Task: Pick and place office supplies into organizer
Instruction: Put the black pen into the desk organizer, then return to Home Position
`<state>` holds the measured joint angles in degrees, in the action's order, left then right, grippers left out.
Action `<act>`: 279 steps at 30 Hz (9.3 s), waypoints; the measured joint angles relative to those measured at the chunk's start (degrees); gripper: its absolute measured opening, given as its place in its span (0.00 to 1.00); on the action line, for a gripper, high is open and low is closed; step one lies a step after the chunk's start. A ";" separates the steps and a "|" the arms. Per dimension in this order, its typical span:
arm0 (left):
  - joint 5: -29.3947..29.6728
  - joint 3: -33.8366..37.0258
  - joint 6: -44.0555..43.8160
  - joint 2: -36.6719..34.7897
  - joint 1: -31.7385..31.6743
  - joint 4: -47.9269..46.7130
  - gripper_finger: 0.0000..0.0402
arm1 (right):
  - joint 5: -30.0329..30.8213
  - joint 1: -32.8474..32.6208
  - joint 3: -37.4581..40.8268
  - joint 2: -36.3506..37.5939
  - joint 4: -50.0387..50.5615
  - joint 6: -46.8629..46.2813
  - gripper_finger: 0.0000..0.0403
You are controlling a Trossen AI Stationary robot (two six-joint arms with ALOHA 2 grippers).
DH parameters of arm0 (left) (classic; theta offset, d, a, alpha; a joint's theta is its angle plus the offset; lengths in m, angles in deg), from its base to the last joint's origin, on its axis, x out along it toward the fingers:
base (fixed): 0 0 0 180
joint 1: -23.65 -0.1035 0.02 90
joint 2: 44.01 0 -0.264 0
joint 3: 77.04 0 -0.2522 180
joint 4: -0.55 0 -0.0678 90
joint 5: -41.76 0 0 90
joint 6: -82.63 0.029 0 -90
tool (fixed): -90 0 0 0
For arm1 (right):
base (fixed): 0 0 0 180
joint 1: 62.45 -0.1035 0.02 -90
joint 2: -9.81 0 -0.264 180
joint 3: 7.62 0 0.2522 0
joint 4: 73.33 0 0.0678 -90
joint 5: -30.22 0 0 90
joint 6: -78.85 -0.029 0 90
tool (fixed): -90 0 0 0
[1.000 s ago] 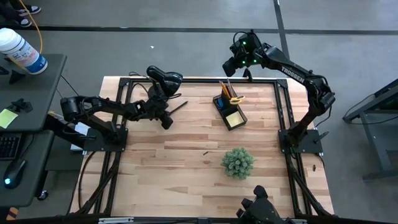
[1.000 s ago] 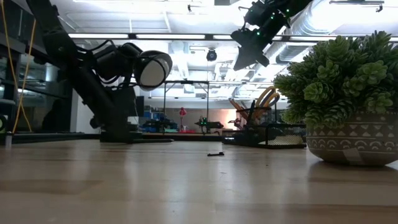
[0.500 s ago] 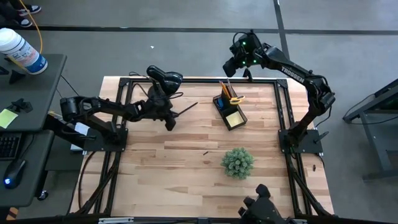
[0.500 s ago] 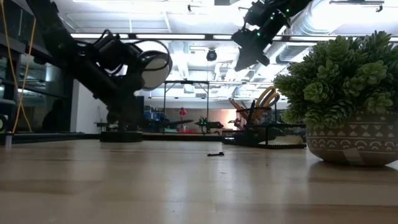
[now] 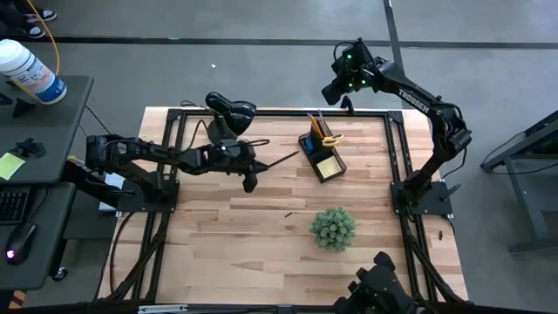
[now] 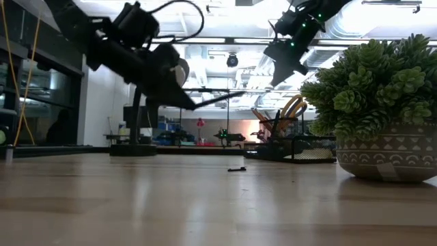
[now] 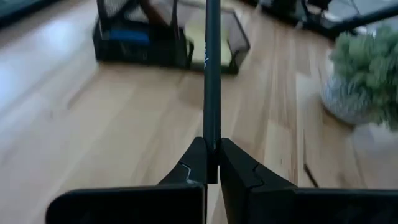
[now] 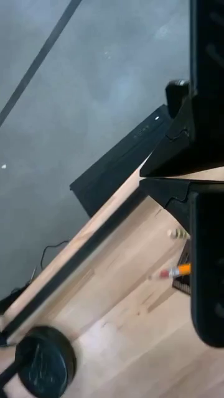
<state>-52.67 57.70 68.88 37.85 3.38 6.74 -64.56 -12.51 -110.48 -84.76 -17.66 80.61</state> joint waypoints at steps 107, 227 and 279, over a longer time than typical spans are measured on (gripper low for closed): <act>14.13 -38.85 27.44 -0.02 0.39 -16.64 0.00 | -12.33 -5.89 20.15 7.93 -20.44 -7.29 0.06; 5.28 30.98 19.30 -63.93 12.39 -4.14 0.00 | 4.03 -40.56 29.07 27.84 -21.86 -36.48 0.00; 3.62 30.92 19.92 -71.87 12.41 -19.33 0.00 | -10.23 -32.23 65.36 74.74 -45.96 -34.72 0.00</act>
<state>-49.06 88.62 88.81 -34.01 15.79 -12.59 -74.79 -44.74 -45.12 -10.01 -63.62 45.88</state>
